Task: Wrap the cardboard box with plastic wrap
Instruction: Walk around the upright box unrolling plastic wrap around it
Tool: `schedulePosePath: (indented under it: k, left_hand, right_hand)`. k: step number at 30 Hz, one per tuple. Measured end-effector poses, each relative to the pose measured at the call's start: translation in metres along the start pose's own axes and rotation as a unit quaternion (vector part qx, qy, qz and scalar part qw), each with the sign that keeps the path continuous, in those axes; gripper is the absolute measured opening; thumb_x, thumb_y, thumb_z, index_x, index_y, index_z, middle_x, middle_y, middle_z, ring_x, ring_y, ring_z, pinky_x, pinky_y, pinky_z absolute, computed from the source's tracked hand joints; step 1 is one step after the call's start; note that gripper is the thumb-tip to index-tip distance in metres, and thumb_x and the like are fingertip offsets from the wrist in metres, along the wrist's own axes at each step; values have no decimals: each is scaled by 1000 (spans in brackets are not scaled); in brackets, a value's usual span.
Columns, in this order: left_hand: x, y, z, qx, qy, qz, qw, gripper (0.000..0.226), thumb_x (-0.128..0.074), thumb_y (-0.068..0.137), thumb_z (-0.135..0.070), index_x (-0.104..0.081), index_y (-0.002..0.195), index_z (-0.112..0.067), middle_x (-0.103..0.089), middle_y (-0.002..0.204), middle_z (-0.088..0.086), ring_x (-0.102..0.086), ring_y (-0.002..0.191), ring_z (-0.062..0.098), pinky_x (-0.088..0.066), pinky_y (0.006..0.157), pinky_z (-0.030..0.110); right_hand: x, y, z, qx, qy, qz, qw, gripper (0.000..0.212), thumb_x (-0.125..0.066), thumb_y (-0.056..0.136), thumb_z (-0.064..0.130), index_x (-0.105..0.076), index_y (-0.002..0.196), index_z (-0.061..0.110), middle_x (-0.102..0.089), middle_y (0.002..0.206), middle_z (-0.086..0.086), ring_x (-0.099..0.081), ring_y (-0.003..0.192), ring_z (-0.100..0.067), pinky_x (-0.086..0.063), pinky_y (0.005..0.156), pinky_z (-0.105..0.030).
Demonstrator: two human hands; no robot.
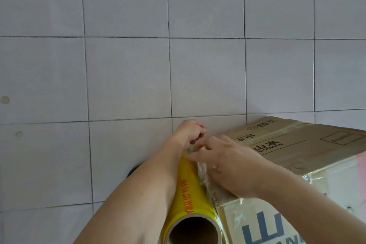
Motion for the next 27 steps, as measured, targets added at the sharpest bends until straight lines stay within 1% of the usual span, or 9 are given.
schedulePosePath:
  k: [2, 4, 7, 9, 11, 14, 17, 21, 27]
  left_hand:
    - [-2, -1, -2, 5, -20, 7, 1000, 23, -58, 99, 0, -62, 82, -14, -66, 59, 2, -51, 62, 20, -42, 62, 32]
    - [-2, -5, -5, 6, 0, 8, 1000, 24, -57, 101, -2, -60, 81, -16, -65, 68, 5, -49, 58, 16, -38, 54, 26]
    - [-3, -4, -3, -1, 18, 7, 1000, 21, -58, 101, -3, -62, 84, -16, -66, 80, 7, -53, 62, 14, -41, 55, 25]
    - [-4, -5, -2, 0, 15, 6, 1000, 16, -57, 101, -3, -64, 91, -14, -65, 77, 4, -55, 64, 14, -45, 58, 25]
    - [-3, -7, -2, 0, 6, 7, 1000, 14, -57, 101, -2, -64, 96, -13, -65, 77, 4, -56, 66, 16, -47, 61, 26]
    - [-2, -7, -2, 6, -13, 10, 1000, 19, -58, 101, -1, -62, 88, -14, -65, 78, 7, -57, 67, 19, -47, 64, 28]
    - [-1, -7, -3, 15, -27, 14, 999, 21, -56, 102, -1, -60, 85, -14, -64, 71, 7, -52, 61, 18, -42, 59, 29]
    - [-1, -7, -5, 8, 1, 20, 1000, 20, -56, 102, -1, -62, 88, -14, -66, 58, -3, -50, 60, 14, -40, 53, 24]
    - [-5, -8, -3, -2, 31, 30, 999, 12, -58, 101, -3, -64, 101, -13, -68, 81, 5, -56, 63, 12, -46, 58, 23]
  right_hand:
    - [-3, 10, 2, 32, -12, 18, 999, 42, -45, 101, 31, -43, 138, 51, -30, 152, 17, -25, 139, -13, -28, 111, -37]
    - [-4, 12, -1, 36, -12, 17, 999, 25, -47, 100, 34, -60, 120, 43, -47, 138, 17, -41, 126, -11, -36, 105, -35]
    - [6, 0, -15, -32, 37, -11, 999, 13, -48, 101, 32, -59, 103, 38, -63, 107, 14, -57, 97, -9, -49, 90, -33]
    - [12, -10, -24, -57, 59, -49, 995, 10, -47, 102, 32, -56, 103, 38, -64, 101, 13, -59, 90, -7, -51, 87, -31]
    - [12, -13, -25, -50, 66, -62, 995, 21, -49, 102, 25, -53, 114, 42, -60, 114, 19, -58, 99, -5, -49, 92, -29]
    - [-1, -1, -12, 14, 13, 4, 1000, 65, -51, 98, 12, -29, 146, 50, -33, 153, 24, -38, 136, -9, -34, 112, -32]
    - [-11, 18, -4, 50, -39, 47, 997, 64, -47, 99, 10, -29, 150, 46, -31, 157, 14, -25, 144, -16, -28, 116, -40]
    - [-12, 27, -11, 71, -73, 38, 994, 36, -46, 101, 27, -54, 131, 45, -51, 132, 7, -41, 124, -19, -38, 104, -42]
    - [8, -6, -37, -16, 34, -48, 998, 20, -47, 101, 38, -66, 109, 39, -46, 93, 24, -43, 91, 5, -37, 82, -14]
Point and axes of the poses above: each hand's wrist, its own y-axis towards the middle knuckle, its own x-axis out of the back of the hand, z = x × y, the point moved 3 cm from there along y, towards the middle knuckle
